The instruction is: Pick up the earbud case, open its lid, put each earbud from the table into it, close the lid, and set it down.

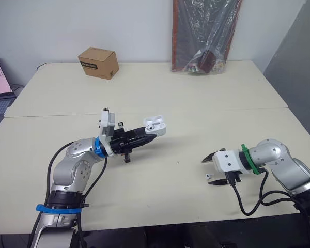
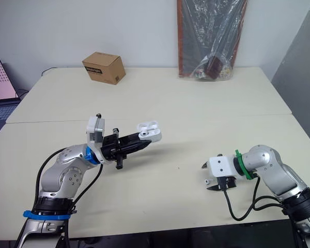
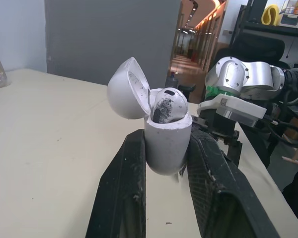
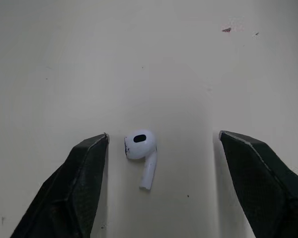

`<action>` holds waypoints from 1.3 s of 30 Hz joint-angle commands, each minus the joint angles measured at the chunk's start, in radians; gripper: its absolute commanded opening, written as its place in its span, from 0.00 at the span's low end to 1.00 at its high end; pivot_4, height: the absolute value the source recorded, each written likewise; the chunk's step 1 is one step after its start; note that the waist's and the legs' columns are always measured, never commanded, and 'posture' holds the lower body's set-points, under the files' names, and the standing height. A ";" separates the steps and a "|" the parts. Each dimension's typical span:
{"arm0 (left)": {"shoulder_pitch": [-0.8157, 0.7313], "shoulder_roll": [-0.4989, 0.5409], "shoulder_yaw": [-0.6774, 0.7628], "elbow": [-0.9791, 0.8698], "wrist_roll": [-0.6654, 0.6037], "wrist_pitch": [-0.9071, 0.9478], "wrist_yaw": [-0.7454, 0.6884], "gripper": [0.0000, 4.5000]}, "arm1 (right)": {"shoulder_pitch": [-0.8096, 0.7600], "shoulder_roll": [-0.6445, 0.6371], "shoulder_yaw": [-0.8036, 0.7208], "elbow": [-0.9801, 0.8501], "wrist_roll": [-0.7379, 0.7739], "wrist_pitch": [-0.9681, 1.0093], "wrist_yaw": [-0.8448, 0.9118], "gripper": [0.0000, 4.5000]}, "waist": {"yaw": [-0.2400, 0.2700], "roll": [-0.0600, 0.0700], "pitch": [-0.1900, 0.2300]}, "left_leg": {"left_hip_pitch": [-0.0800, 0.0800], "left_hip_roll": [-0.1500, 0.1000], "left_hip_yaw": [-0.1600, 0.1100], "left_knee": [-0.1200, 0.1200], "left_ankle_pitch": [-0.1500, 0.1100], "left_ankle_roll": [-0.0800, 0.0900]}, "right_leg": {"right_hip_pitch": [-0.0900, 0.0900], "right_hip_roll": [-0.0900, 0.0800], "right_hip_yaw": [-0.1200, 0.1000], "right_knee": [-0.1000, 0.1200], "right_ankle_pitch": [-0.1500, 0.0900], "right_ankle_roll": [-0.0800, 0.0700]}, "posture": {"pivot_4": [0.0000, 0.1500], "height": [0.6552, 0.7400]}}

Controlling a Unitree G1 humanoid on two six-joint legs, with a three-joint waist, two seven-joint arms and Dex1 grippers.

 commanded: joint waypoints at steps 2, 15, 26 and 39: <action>-0.004 -0.004 0.011 -0.026 -0.001 -0.024 0.001 0.17 | -0.012 -0.033 -0.007 -0.112 0.003 0.145 0.028 0.85 | 0.000 0.000 0.000 | 0.000 0.000 0.000 0.000 0.000 0.000 | 0.000 0.000 0.000 0.000 0.000 0.000 | 1.00 1.00; -0.011 -0.015 0.002 -0.011 0.008 -0.038 -0.001 0.17 | -0.120 -0.059 0.165 -0.314 -0.183 0.545 0.030 0.85 | 0.000 0.000 0.000 | 0.000 0.000 -0.001 0.000 0.000 0.000 | 0.000 0.000 -0.001 0.000 0.000 0.000 | 1.00 1.00; -0.009 -0.024 0.005 -0.007 0.015 -0.042 0.000 0.17 | -0.257 -0.061 0.339 -0.417 -0.259 0.808 0.114 0.85 | 0.000 0.000 0.000 | -0.001 0.000 -0.002 0.000 0.000 0.000 | 0.000 0.000 -0.002 0.000 0.000 0.000 | 1.00 1.00; -0.013 -0.027 0.005 -0.003 0.021 -0.043 0.000 0.17 | -0.395 0.003 0.491 -0.381 -0.283 0.964 0.078 0.85 | 0.000 0.000 0.000 | -0.001 0.000 -0.002 0.000 0.000 0.000 | -0.001 0.000 -0.003 0.000 0.000 0.000 | 1.00 1.00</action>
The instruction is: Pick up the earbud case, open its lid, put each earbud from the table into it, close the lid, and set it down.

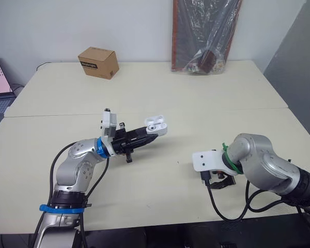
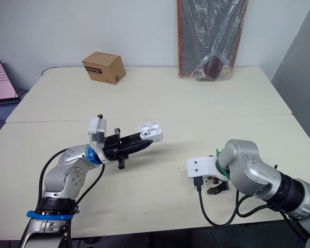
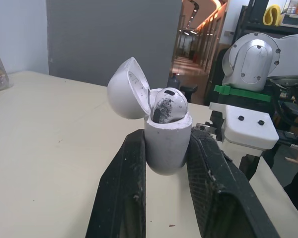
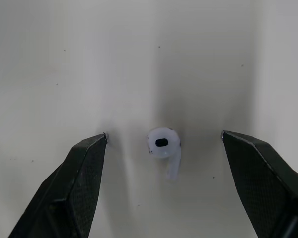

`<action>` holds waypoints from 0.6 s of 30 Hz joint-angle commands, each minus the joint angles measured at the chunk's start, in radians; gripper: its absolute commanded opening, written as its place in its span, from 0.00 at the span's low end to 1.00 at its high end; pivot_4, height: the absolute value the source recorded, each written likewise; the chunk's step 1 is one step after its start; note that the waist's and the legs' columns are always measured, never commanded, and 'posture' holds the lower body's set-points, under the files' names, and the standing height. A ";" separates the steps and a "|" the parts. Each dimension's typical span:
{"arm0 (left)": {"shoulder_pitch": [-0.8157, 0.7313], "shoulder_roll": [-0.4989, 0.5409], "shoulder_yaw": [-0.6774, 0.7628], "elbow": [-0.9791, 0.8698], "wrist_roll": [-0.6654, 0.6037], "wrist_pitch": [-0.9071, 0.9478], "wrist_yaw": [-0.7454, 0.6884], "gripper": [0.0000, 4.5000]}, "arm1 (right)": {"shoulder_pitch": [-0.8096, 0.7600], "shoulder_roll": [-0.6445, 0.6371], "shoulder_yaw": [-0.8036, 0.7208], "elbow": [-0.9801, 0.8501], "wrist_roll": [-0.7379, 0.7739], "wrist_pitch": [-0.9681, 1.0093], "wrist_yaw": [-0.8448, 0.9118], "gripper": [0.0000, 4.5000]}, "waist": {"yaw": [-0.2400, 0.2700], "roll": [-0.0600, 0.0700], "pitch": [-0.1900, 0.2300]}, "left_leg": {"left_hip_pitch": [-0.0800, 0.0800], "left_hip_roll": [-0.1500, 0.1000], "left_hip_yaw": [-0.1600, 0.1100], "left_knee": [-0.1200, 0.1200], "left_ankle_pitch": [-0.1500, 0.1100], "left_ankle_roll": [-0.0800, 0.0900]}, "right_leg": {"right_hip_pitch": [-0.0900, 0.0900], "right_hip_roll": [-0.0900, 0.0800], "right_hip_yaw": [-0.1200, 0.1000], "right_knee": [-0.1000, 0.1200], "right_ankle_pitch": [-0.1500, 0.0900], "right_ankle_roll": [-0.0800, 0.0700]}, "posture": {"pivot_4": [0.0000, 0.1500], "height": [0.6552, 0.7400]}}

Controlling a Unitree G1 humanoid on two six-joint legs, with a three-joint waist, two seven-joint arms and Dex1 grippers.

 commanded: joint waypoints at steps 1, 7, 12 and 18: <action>-0.012 -0.002 0.007 -0.016 -0.002 -0.019 0.000 0.17 | -0.035 -0.001 0.023 -0.014 -0.007 0.031 -0.011 0.85 | 0.000 0.000 0.000 | 0.000 0.000 0.000 0.000 0.000 0.000 | 0.000 0.000 0.000 0.000 0.000 0.000 | 1.00 1.00; -0.011 -0.003 0.008 -0.017 0.000 -0.019 0.002 0.17 | -0.054 0.001 0.059 -0.031 0.002 0.074 -0.029 0.77 | 0.000 0.000 0.000 | 0.000 0.000 0.000 0.000 0.000 0.000 | 0.000 0.000 0.000 0.000 0.000 0.000 | 1.00 1.00; -0.011 -0.002 0.008 -0.017 0.000 -0.019 0.001 0.17 | -0.069 0.001 0.084 -0.044 0.008 0.114 -0.039 0.57 | 0.000 0.000 0.000 | 0.000 0.000 0.000 0.000 0.000 0.000 | 0.000 0.000 0.000 0.000 0.000 0.000 | 1.00 1.00; -0.011 -0.004 0.009 -0.017 0.000 -0.019 0.003 0.17 | -0.085 -0.002 0.104 -0.048 0.018 0.129 -0.057 0.57 | 0.000 0.000 0.000 | 0.000 0.000 0.000 0.000 0.000 0.000 | 0.000 0.000 0.000 0.000 0.000 0.000 | 1.00 1.00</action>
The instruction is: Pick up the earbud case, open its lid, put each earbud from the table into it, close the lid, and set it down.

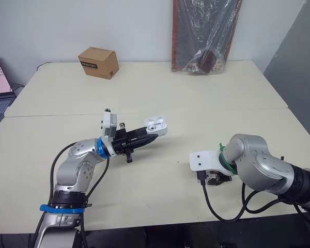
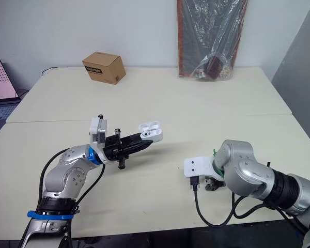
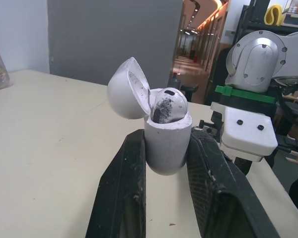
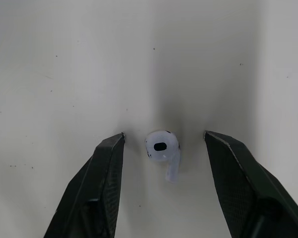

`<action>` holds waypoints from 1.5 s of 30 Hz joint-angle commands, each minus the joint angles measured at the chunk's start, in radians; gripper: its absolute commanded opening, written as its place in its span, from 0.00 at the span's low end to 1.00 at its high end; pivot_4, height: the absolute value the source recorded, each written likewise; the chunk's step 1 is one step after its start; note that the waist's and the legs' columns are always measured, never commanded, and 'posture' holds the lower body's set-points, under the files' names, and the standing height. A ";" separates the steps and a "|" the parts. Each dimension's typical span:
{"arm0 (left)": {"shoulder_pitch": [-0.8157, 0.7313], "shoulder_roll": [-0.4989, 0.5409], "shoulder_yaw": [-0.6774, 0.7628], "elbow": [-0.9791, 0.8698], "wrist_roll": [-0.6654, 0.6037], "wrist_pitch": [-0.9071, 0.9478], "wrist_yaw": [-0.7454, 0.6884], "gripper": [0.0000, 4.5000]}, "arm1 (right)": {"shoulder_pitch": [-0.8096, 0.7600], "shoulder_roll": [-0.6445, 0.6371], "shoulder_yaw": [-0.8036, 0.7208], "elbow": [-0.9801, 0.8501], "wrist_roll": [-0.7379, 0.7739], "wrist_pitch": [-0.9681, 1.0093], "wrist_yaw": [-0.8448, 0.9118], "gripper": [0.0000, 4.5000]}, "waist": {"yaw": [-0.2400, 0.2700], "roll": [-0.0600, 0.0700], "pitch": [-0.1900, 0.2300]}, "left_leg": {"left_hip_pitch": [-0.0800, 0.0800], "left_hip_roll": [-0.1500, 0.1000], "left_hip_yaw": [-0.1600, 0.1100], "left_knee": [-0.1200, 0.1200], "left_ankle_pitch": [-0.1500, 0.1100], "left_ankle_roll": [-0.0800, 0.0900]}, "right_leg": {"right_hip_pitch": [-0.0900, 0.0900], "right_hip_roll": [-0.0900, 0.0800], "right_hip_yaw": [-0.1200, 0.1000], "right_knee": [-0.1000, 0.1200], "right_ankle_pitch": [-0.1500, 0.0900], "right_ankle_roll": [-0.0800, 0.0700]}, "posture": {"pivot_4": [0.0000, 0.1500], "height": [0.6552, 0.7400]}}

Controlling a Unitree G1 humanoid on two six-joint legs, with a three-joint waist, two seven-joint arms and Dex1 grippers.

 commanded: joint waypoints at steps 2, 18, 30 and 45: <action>-0.010 -0.002 0.009 -0.021 -0.004 -0.019 0.004 0.17 | -0.022 -0.008 0.016 -0.020 0.014 0.008 -0.023 0.53 | 0.000 0.000 0.000 | 0.000 0.000 0.000 0.000 0.000 0.000 | 0.000 0.000 0.000 0.000 0.000 0.000 | 1.00 1.00; -0.003 -0.003 0.010 -0.027 -0.004 -0.019 0.008 0.17 | -0.037 -0.032 0.045 -0.035 0.047 0.023 -0.052 0.07 | 0.000 0.000 0.000 | 0.000 0.000 0.000 0.000 0.000 0.000 | 0.000 0.000 0.000 0.000 0.000 0.000 | 1.00 1.00; -0.004 -0.002 0.011 -0.009 0.002 -0.033 0.003 0.17 | -0.025 0.017 -0.217 0.071 0.141 -0.013 -0.167 0.07 | 0.000 0.000 0.000 | 0.000 0.000 0.000 0.000 0.000 0.000 | -0.001 0.000 0.000 0.000 0.000 0.000 | 1.00 1.00; -0.024 -0.006 0.012 0.043 0.020 -0.068 -0.004 0.17 | 0.310 0.372 -0.827 0.026 0.425 0.014 -0.464 0.07 | 0.001 0.000 0.000 | -0.004 0.000 0.000 -0.002 0.000 0.000 | -0.003 0.000 0.000 0.000 0.000 0.000 | 1.00 1.00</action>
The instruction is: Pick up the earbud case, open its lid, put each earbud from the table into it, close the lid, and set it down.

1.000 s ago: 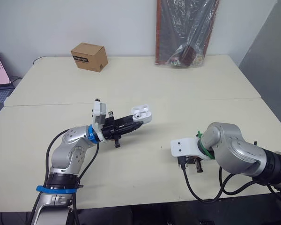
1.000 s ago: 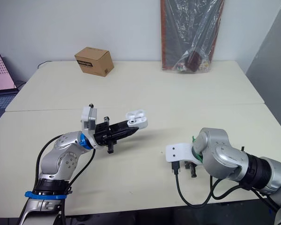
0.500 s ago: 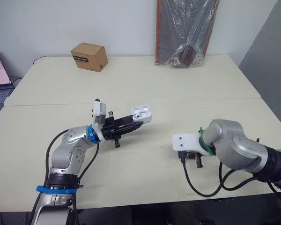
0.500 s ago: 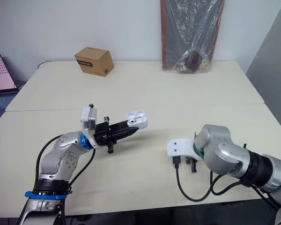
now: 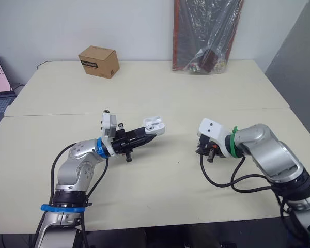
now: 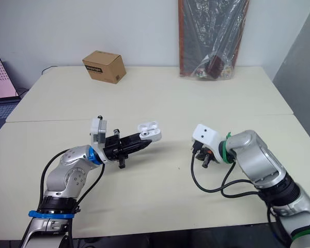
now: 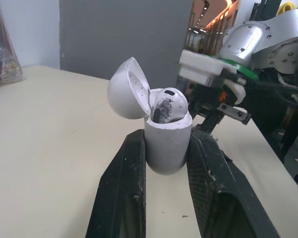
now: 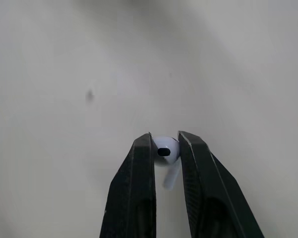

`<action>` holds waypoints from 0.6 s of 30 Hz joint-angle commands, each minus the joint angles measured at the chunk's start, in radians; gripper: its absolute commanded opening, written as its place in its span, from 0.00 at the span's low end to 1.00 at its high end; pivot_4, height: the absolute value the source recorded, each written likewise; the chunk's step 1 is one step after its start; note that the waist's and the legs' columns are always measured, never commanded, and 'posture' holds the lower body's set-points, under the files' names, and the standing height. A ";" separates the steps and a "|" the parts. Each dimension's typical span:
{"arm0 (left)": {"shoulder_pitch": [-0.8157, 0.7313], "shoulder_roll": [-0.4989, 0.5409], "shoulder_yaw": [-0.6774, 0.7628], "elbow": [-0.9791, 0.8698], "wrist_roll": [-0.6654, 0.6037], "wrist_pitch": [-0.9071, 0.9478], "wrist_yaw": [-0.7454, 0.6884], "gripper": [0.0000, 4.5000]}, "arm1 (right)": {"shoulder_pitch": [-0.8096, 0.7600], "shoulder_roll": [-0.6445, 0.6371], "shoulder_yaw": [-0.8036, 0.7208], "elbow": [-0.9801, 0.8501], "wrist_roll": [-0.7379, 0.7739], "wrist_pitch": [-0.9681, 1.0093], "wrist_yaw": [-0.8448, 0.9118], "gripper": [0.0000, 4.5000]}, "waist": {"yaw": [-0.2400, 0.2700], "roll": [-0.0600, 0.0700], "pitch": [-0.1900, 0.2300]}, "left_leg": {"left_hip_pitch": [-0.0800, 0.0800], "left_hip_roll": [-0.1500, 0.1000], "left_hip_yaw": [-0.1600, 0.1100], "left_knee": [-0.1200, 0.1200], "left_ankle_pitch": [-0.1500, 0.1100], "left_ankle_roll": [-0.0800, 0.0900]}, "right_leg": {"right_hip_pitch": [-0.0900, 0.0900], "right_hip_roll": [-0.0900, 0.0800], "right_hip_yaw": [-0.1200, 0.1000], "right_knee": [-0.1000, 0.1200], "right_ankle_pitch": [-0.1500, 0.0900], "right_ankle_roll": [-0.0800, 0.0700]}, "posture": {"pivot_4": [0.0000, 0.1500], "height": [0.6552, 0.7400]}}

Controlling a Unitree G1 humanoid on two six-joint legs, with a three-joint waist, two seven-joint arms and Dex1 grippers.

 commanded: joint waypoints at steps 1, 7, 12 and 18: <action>-0.017 -0.001 0.011 -0.015 -0.003 -0.023 -0.003 0.17 | 0.065 0.107 -0.187 -0.107 0.090 0.001 -0.089 0.07 | 0.000 0.000 0.000 | 0.000 0.000 0.000 0.000 0.000 0.000 | 0.000 0.000 0.000 0.000 0.000 0.000 | 1.00 1.00; -0.026 -0.005 0.003 -0.006 0.001 -0.024 -0.007 0.17 | 0.131 0.323 -0.358 -0.215 0.211 -0.038 -0.229 0.07 | -0.001 0.000 0.000 | 0.001 0.000 0.000 0.000 0.000 0.000 | 0.000 0.000 0.000 0.000 0.000 0.000 | 1.00 1.00; -0.030 -0.005 0.001 -0.004 0.003 -0.021 -0.011 0.17 | 0.128 0.391 -0.388 -0.253 0.293 -0.049 -0.299 0.07 | -0.001 0.000 0.000 | 0.001 0.000 0.000 0.000 0.000 0.000 | 0.000 0.001 0.001 0.000 0.000 0.000 | 1.00 1.00; -0.043 -0.010 -0.010 -0.002 0.006 -0.016 -0.013 0.17 | 0.080 0.437 -0.372 -0.269 0.383 -0.109 -0.355 0.07 | -0.002 0.001 0.000 | 0.001 0.000 0.001 0.000 0.000 0.000 | 0.000 0.001 0.001 0.000 0.000 0.000 | 1.00 1.00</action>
